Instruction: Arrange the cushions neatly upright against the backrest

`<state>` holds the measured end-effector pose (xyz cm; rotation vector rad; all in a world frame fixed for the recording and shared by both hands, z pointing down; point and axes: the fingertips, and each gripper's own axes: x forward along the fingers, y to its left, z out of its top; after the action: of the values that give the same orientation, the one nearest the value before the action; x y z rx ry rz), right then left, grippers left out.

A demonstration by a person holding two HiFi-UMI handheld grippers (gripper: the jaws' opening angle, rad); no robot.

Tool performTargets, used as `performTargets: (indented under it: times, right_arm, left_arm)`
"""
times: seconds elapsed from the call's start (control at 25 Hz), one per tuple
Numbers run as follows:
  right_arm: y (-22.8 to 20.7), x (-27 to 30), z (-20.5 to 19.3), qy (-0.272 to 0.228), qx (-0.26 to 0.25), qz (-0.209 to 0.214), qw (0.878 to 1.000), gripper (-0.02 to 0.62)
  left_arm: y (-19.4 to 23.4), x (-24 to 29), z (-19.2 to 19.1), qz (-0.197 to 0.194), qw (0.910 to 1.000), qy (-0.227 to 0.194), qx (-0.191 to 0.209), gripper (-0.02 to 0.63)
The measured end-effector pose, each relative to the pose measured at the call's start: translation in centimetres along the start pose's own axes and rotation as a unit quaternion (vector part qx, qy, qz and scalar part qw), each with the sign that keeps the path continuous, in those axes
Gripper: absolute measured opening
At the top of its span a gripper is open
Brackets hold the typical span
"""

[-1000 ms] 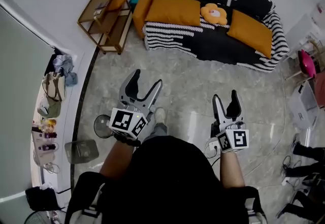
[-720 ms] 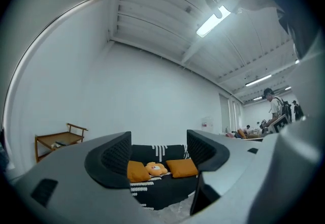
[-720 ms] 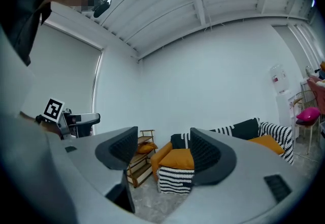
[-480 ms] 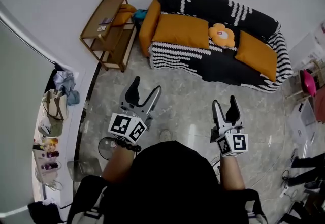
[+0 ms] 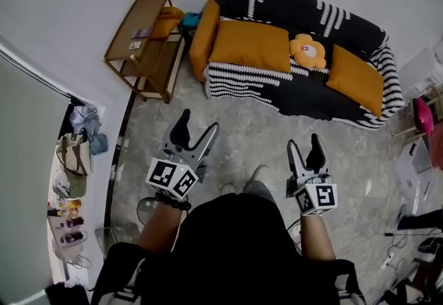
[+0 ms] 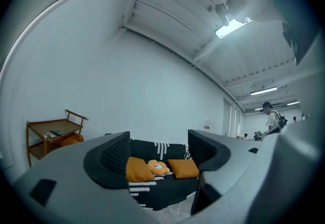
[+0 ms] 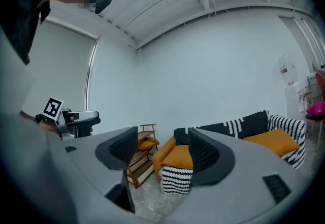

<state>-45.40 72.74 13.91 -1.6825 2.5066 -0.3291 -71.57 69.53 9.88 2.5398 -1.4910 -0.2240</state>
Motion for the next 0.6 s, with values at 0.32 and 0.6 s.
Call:
performTargets:
  times: [0.32,0.6]
  right_arm:
    - [-5.7,9.3,-0.4,0.001,-0.006,0.011,1.000,0.315]
    - [-11.4,21.0,1.7,-0.001,-0.004,0.043,0.999,0.316]
  left_arm:
    - [2.9,9.2,0.2,0.002,0.9994,0.002,0.034,0.357]
    - [6.5,19.2,1.6,0.027,0.9973,0.004,0.068,0.357]
